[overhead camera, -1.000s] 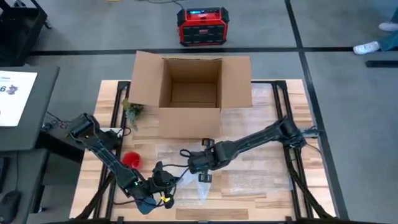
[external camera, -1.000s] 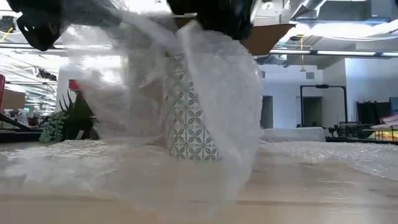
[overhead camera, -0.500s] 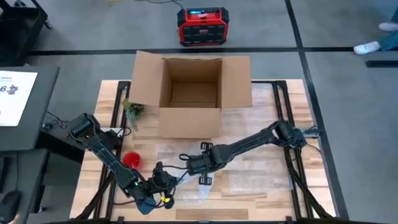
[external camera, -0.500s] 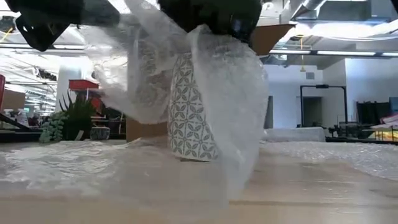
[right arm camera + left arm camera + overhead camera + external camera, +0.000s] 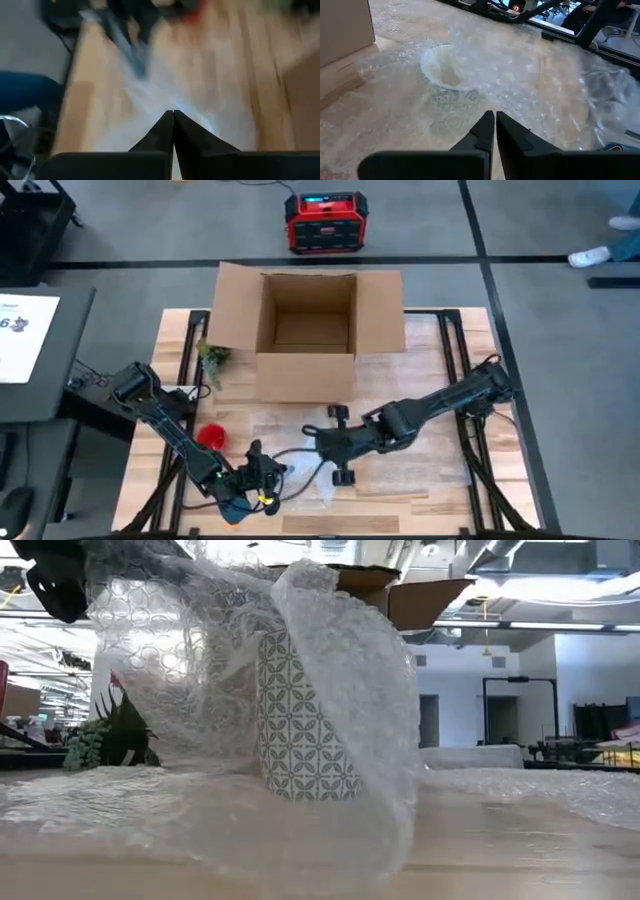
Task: Wrap mug
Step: Pack the white mug with the bubble wrap
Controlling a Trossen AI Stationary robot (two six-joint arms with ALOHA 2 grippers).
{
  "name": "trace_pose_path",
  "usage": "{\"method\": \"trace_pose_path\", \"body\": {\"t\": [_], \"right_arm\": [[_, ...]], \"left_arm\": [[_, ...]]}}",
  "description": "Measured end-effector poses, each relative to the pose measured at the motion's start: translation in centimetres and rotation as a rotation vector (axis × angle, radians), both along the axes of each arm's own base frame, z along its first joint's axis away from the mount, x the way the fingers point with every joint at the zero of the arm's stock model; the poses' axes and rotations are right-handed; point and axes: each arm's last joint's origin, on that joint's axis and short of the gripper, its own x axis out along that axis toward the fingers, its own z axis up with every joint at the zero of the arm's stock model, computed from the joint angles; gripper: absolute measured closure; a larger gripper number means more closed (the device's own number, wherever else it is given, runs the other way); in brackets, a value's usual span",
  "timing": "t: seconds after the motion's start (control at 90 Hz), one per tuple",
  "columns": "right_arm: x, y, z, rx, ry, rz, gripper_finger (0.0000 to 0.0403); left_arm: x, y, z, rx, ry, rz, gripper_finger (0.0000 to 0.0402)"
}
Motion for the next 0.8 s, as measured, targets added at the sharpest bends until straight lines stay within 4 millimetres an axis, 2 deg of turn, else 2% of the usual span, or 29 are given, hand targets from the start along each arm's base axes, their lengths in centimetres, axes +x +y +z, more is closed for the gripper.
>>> {"method": "trace_pose_path", "body": {"t": [0.133,0.267,0.4,0.544,0.656,0.8], "right_arm": [[1.8,-0.1,-2.4,0.003,0.033,0.016,0.0403],[3.8,-0.7,-6.8,-0.005,0.153,0.008,0.0403],[4.7,-1.3,-10.8,-0.021,0.285,-0.039,0.0403],[5.1,-1.5,-13.4,-0.042,0.368,-0.066,0.0403],[5.4,-1.5,-14.6,-0.031,0.397,-0.054,0.0403],[5.8,-1.8,-15.3,0.004,0.418,-0.031,0.0403]], "left_arm": [[0.0,0.0,0.0,-0.002,-0.002,0.001,0.0402],[0.0,0.0,0.0,-0.002,-0.002,0.001,0.0402],[0.0,0.0,0.0,-0.003,-0.003,-0.001,0.0402],[-0.3,-0.3,0.0,-0.009,-0.004,-0.01,0.0402],[-0.4,-0.4,0.0,-0.017,-0.007,-0.011,0.0402],[-0.5,-0.6,0.0,-0.017,-0.006,-0.018,0.0402]]}}
